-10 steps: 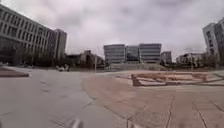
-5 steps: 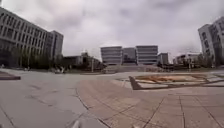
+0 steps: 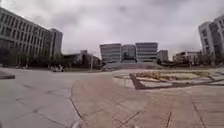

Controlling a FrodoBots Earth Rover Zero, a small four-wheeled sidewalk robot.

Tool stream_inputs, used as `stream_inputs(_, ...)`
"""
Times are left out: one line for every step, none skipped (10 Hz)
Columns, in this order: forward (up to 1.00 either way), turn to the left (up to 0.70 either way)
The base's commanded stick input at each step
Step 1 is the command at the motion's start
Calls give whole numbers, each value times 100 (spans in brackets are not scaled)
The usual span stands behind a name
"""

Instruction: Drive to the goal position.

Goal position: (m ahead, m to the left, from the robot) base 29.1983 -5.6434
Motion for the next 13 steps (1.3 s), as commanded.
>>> stream_inputs(70, 0)
stream_inputs(70, 0)
stream_inputs(70, 0)
stream_inputs(70, 0)
stream_inputs(70, 0)
stream_inputs(70, 0)
stream_inputs(70, 0)
stream_inputs(70, 0)
stream_inputs(70, 0)
stream_inputs(70, 0)
stream_inputs(70, 0)
stream_inputs(70, 0)
stream_inputs(70, 0)
